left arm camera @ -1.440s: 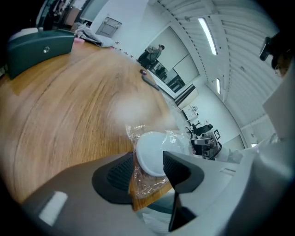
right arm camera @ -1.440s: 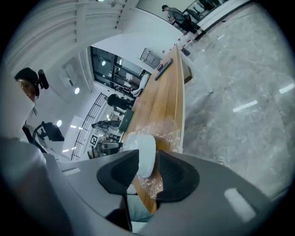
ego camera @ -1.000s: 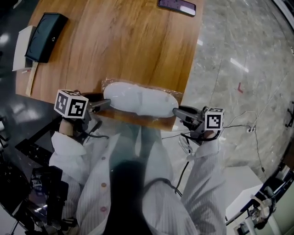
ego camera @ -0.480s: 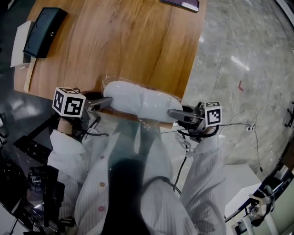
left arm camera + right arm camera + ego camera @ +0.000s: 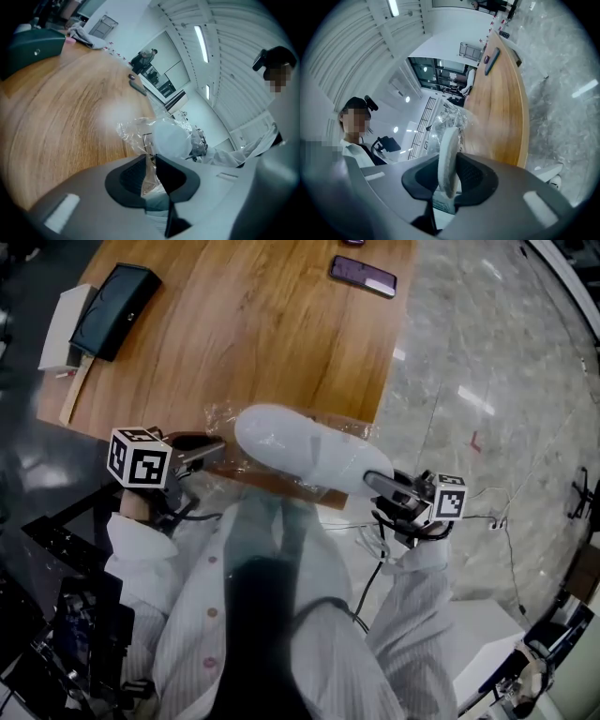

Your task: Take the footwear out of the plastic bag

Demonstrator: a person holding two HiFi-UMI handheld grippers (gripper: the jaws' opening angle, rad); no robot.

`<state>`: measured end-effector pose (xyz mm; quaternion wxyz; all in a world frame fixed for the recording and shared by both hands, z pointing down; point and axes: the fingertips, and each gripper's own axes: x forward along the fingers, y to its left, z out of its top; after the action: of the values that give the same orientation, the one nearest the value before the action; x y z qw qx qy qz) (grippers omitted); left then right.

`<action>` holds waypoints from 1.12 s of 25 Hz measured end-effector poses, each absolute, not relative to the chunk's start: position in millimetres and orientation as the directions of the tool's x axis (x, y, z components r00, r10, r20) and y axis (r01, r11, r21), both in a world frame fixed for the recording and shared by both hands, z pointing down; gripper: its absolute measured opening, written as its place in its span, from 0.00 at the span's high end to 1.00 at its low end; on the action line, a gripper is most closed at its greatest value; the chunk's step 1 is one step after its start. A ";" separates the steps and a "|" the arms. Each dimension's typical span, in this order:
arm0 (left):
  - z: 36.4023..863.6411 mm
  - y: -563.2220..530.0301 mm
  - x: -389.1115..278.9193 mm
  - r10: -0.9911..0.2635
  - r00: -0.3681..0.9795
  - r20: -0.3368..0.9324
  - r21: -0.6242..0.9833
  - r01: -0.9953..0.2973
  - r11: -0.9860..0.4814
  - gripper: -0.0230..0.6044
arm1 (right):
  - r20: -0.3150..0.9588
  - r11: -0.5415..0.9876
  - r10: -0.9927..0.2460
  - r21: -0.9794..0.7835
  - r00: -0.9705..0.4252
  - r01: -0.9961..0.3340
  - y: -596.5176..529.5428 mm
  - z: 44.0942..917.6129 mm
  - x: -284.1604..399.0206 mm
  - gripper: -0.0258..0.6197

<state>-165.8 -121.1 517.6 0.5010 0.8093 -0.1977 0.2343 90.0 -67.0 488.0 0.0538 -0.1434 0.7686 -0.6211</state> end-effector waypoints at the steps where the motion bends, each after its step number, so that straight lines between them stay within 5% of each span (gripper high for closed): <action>1: 512.2 -122.5 -168.0 -0.103 0.811 0.576 0.712 -0.560 -0.424 0.86 | 0.100 0.199 -0.300 -0.966 -0.949 -0.165 -66.7 482.1 96.3 0.82; 11: 488.6 -134.2 -223.7 -0.299 0.673 0.677 0.557 -0.734 -0.390 0.94 | 0.230 0.227 -0.482 -0.899 -0.846 -0.374 -56.6 445.2 167.2 0.82; 17: 475.5 -144.0 -245.2 -0.445 0.536 0.718 0.457 -0.844 -0.280 0.95 | 0.384 0.121 -0.736 -0.736 -0.558 -0.666 -53.4 439.5 201.0 0.82; 21: 447.1 -160.2 -226.9 -0.569 0.484 0.664 0.383 -0.875 -0.297 0.95 | 0.316 0.051 -0.888 -0.652 -0.333 -0.756 -72.9 392.4 187.2 0.82; 28: 411.6 -183.1 -175.4 -0.733 0.442 0.518 0.302 -0.896 -0.326 0.95 | 0.170 0.125 -0.955 -0.505 -0.241 -0.854 -124.4 328.9 134.7 0.82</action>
<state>-175.4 -183.1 411.6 0.2806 0.8013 -0.5080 0.1454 134.7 -124.4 328.9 0.0978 -0.6081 0.7438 -0.2598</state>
